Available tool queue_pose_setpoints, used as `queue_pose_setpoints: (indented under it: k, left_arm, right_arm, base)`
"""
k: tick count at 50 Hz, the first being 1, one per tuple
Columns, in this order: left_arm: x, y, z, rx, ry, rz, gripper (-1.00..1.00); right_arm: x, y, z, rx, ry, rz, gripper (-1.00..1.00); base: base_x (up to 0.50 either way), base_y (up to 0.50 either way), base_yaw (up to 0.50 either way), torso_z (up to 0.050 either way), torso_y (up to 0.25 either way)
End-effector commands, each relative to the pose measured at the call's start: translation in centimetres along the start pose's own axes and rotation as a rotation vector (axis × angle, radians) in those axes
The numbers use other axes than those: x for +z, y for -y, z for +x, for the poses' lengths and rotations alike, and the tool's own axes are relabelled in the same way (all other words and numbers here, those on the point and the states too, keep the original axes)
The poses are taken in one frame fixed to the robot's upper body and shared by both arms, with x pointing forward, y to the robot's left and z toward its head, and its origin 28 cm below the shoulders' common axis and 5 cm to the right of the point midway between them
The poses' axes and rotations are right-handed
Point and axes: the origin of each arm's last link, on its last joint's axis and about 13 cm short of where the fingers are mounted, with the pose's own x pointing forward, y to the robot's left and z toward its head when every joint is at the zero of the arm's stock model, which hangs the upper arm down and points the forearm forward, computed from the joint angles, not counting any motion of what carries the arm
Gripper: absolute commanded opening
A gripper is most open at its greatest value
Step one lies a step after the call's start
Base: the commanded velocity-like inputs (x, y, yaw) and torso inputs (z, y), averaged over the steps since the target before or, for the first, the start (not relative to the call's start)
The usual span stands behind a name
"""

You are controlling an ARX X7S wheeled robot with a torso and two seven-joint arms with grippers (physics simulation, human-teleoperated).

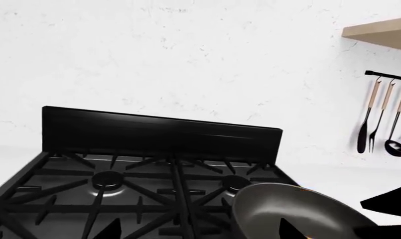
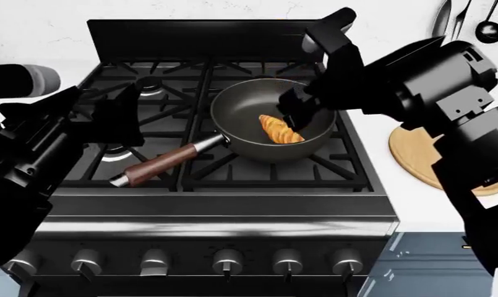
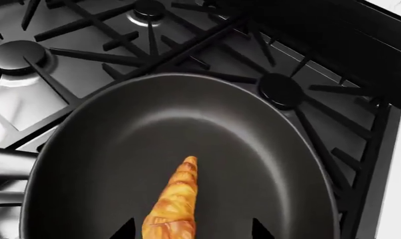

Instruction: Pick the croissant and place it on the pan. Then turn on the stove to warm the croissant.

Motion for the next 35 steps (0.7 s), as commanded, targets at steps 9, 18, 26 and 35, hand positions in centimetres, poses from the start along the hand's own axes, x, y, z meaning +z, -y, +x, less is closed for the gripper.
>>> queue_pose_setpoints:
  k: [9,18,26,35]
  left_arm:
    - [0.2,0.2,-0.3,-0.012,0.007,-0.002,1.00]
    - [-0.1,0.6,0.0,-0.020,0.015,0.008,1.00]
    - [-0.4,1.1,0.0,-0.026,0.044,0.033,1.00]
    - [-1.1,1.2,0.0,-0.018,0.041,0.036,1.00]
  right_arm:
    - [1.8,-0.3,-2.1,-0.125,0.211,-0.001,1.00]
    - [1.1,-2.0,-5.0,-0.236,0.330,0.058,1.00]
    - [0.4,-4.1,-7.8,-0.337,0.423,0.071,1.00]
    - [-1.9,-5.5,-9.4,-0.433,0.478,0.100,1.00]
  base:
    - [0.00,0.00,0.00,0.000,0.000]
    - [0.00,0.00,0.00,0.000,0.000]
    - [0.00,0.00,0.00,0.000,0.000]
    - [0.00,0.00,0.00,0.000,0.000]
